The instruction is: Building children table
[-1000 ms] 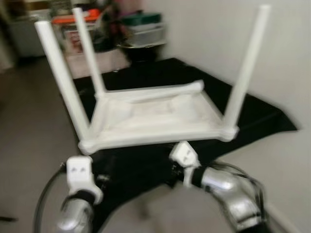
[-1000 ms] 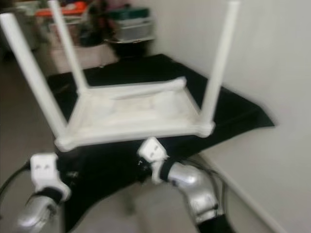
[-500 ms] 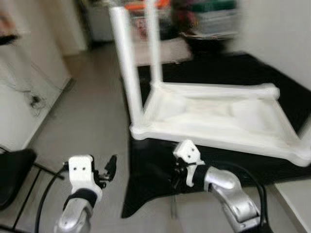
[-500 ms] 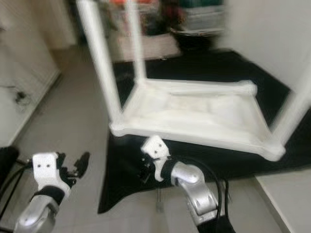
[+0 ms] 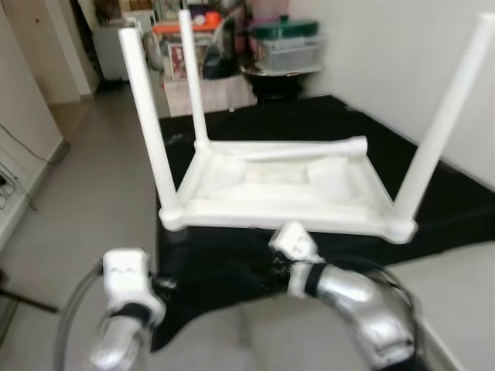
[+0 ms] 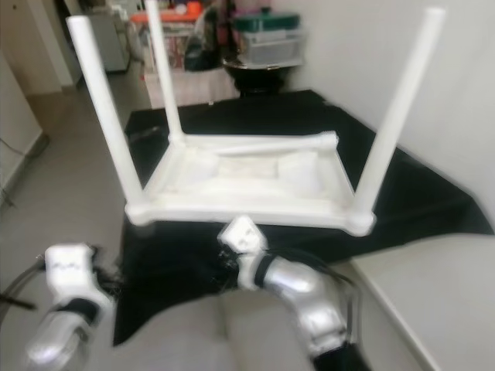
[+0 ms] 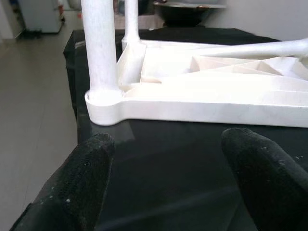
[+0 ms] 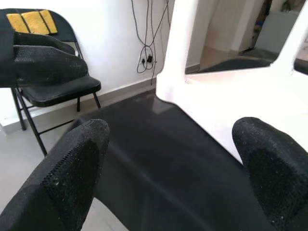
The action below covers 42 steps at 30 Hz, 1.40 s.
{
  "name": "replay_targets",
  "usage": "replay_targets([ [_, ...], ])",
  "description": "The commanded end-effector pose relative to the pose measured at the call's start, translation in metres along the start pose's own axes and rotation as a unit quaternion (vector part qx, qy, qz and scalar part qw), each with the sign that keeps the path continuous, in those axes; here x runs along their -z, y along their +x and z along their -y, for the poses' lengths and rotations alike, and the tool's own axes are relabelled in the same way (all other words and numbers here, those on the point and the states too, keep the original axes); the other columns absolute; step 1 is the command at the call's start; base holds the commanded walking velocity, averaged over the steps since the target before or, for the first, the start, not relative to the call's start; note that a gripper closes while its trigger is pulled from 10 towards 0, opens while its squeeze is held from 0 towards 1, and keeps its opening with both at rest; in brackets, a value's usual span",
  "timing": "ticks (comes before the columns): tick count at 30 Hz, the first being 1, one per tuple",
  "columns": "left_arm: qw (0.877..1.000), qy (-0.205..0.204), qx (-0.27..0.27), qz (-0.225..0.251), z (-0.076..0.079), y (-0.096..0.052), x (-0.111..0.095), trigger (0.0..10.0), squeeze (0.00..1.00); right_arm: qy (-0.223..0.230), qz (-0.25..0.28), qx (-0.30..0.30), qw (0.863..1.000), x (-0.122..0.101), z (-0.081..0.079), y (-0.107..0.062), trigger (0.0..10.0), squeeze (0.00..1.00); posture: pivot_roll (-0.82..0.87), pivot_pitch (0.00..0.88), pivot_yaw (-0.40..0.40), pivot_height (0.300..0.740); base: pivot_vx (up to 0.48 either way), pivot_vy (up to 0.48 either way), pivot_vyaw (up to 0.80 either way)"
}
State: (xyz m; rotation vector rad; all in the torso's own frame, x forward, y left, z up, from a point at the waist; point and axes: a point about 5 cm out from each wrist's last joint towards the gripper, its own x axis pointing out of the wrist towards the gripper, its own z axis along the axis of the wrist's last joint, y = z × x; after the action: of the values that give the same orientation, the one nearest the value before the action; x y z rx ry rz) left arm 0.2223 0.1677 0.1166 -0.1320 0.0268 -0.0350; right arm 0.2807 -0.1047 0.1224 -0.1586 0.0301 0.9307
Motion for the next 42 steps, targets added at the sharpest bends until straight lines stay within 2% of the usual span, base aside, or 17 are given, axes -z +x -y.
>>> replay_targets([
  [1, 1.000, -0.002, -0.015, -0.002, -0.0057, -0.0011, 0.0018, 10.0, 0.00, 0.007, 0.005, -0.009, 1.000, -0.0015, -0.0036, 0.0044, 10.0, 0.00, -0.03, 0.000, 0.016, 0.740, 0.000, 0.000, 0.00],
  [42, 1.000, -0.010, -0.015, -0.005, -0.0061, -0.0011, 0.0040, 10.0, 0.00, 0.010, 0.000, -0.013, 1.000, 0.0004, -0.0049, 0.0039, 10.0, 0.00, -0.03, 0.000, 0.019, 0.740, 0.000, 0.000, 0.00],
])
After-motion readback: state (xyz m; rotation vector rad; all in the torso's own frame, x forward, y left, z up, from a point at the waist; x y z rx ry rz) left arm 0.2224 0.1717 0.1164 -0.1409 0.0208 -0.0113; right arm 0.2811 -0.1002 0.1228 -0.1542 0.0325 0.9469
